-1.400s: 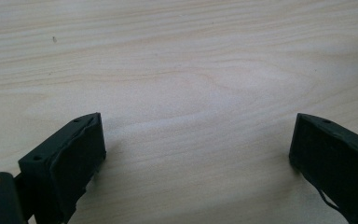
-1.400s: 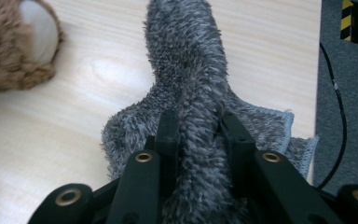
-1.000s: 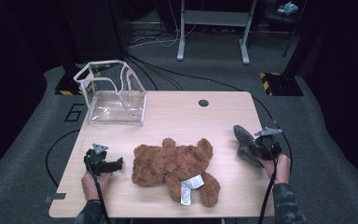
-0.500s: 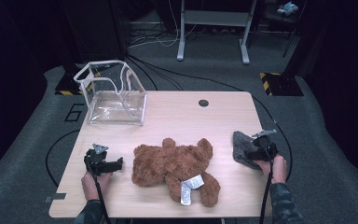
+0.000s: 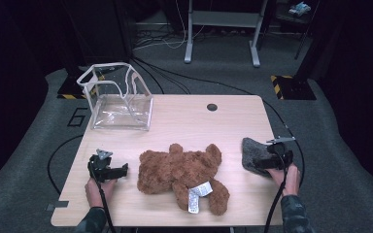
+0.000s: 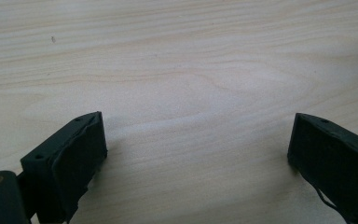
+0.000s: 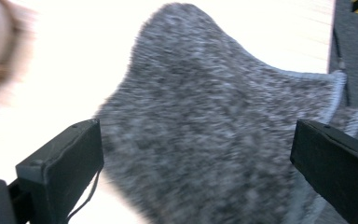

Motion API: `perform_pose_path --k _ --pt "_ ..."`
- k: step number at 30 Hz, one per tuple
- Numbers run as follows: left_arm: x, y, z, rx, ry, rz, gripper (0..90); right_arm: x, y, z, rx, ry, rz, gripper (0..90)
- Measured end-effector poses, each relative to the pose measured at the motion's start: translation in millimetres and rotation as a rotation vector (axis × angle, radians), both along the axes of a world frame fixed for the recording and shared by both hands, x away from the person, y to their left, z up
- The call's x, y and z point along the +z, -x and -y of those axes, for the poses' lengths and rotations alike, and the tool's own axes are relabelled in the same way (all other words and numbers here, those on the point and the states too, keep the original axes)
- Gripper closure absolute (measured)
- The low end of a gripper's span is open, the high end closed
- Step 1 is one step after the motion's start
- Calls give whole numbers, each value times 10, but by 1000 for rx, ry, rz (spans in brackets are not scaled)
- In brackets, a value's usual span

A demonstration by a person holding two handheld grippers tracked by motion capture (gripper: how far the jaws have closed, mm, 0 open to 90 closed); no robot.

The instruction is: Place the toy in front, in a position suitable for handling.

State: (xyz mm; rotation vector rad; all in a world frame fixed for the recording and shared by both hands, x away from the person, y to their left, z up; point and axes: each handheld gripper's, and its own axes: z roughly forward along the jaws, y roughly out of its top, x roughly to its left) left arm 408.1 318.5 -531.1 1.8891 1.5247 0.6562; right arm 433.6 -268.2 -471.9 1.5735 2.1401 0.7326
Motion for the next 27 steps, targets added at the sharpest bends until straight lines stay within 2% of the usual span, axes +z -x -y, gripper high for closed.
perform_pose_path --k 3,7,12,13,14,16,17,18,19,20,21,22,25,27 --pt "4 -2 -1 0 -2 -4 42 30 75 -28 22 -25 13 16" --pt "2 -1 33 34 -1 -2 43 55 196 -116 30 -56 25 5" --pt "14 5 33 20 0 -17 36 51 272 -195 62 -80 33 0" --pt "35 20 30 14 35 -31 7 45 316 -246 79 -102 32 0" --pt "48 36 27 12 52 -28 1 43 339 -269 81 -111 30 0" --pt "99 68 18 6 82 -29 0 30 370 -291 109 -120 36 0" --pt "99 68 18 6 82 -29 0 30 370 -291 109 -120 36 0" --pt "159 105 26 5 93 -37 0 30 415 -311 112 -132 56 0" --pt "187 120 28 -1 96 -37 0 33 438 -332 111 -144 56 0" --pt "187 120 28 -1 96 -37 0 33 450 -339 115 -138 62 0" --pt "270 160 55 -13 98 -42 0 38 472 -356 119 -139 74 0" --pt "270 160 55 -13 98 -42 0 38 472 -356 119 -139 74 0" --pt "434 215 108 -35 96 -29 0 72 524 -441 131 -138 84 0" --pt "475 226 118 -38 97 -26 0 101 545 -478 138 -139 96 0"
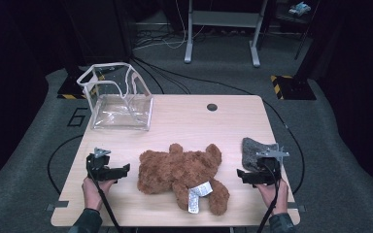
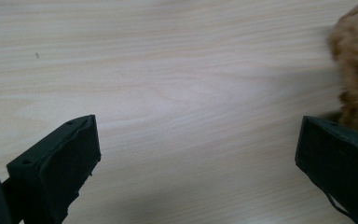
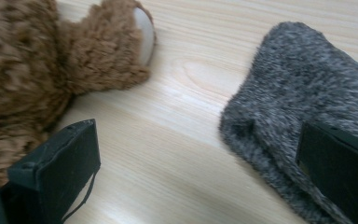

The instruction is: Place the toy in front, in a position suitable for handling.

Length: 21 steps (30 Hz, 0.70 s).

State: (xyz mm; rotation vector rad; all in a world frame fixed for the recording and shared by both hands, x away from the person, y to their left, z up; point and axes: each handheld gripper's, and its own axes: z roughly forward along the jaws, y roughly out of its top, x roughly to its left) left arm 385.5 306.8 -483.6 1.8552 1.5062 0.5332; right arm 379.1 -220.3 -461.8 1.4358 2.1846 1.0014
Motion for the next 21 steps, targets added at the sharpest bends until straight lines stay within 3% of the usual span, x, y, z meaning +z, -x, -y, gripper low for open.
perform_pose_path --k 5,9,14,21 --pt "222 54 58 -21 4 19 0 67 39 -144 15 -24 42 0" --pt "362 98 136 -37 12 40 0 134 43 -302 50 8 66 0" --pt "450 125 209 -61 29 53 0 211 37 -450 78 -2 68 0" --pt "561 177 386 -119 62 55 0 323 58 -694 137 -55 76 0"
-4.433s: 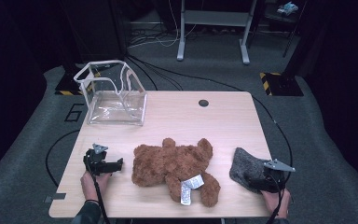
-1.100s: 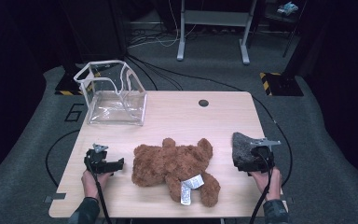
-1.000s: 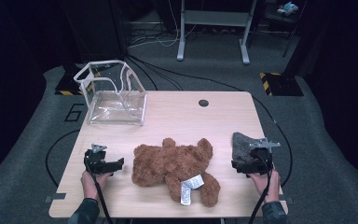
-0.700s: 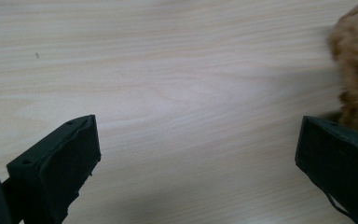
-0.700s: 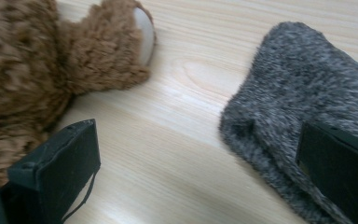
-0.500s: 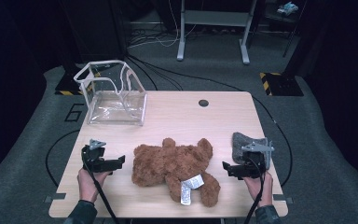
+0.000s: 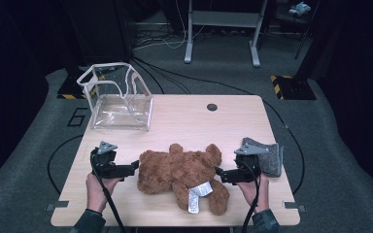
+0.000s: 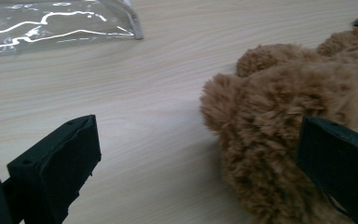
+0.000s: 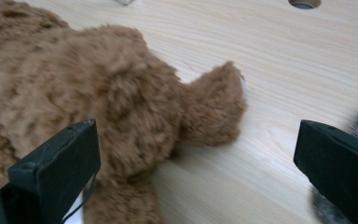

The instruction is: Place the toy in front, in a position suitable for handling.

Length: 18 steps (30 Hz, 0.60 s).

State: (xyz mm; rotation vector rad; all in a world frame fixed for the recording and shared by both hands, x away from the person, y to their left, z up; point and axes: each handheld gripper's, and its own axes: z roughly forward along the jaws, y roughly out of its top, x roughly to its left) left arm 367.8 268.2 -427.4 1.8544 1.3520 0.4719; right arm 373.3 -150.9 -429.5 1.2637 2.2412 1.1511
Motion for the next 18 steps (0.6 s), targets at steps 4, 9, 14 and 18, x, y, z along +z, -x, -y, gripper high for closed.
perform_pose_path --k 4,9,14,18 --pt "18 13 80 -23 14 -3 0 40 11 -75 14 -9 9 27" --pt "57 32 288 -96 17 -1 14 102 8 -256 42 22 28 142" --pt "-34 5 452 -167 -13 -32 46 69 -31 -392 59 43 25 260" --pt "-195 -31 558 -192 18 -60 108 -20 -85 -481 56 75 -8 363"
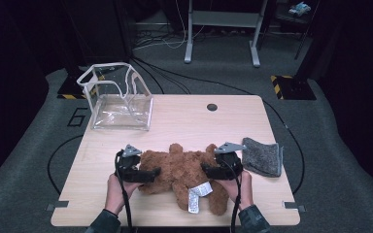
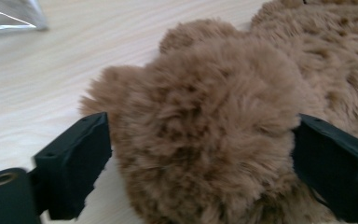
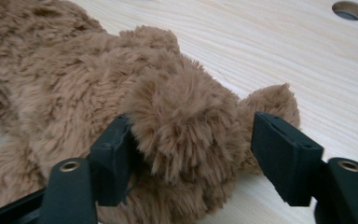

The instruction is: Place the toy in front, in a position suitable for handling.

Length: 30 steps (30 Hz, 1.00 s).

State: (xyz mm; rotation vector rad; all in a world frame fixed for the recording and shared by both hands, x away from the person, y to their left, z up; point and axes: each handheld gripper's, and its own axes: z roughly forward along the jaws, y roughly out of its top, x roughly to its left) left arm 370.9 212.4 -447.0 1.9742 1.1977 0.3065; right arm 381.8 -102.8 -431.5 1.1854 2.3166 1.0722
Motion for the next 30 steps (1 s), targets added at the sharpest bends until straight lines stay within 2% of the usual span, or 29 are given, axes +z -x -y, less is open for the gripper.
perform_pose_path --k 2,3,6,7,11,14,17,19,20,21,22,25,30 --pt "-29 -3 18 1 4 -14 127 -19 -7 -12 6 3 -10 390" --pt "-81 -22 30 -27 3 -46 150 -51 -21 -23 8 14 -16 413" --pt "-118 -10 53 -18 -1 -39 194 -83 -43 -24 18 19 -38 423" --pt "-150 10 61 -16 0 -24 222 -124 -53 -31 22 10 -58 455" --pt "-192 33 81 -17 -10 -8 313 -186 -74 -83 23 30 -59 489" --pt "-207 27 81 -12 2 -7 379 -195 -82 -95 27 37 -56 510" --pt "-211 24 86 -12 8 0 413 -212 -91 -104 21 37 -71 570" --pt "-209 29 91 -9 4 11 429 -221 -77 -103 24 37 -62 624" --pt "-212 28 90 -6 8 14 434 -241 -58 -115 0 18 -46 645" --pt "-215 28 87 -5 14 19 438 -260 -45 -106 2 16 -37 660" --pt "-217 30 90 -1 17 23 445 -278 -36 -104 -2 11 -21 669" --pt "-207 48 98 3 10 43 476 -288 -5 -103 -25 -8 -14 682" --pt "-200 92 109 13 22 78 515 -277 21 -84 -23 -25 -2 707"
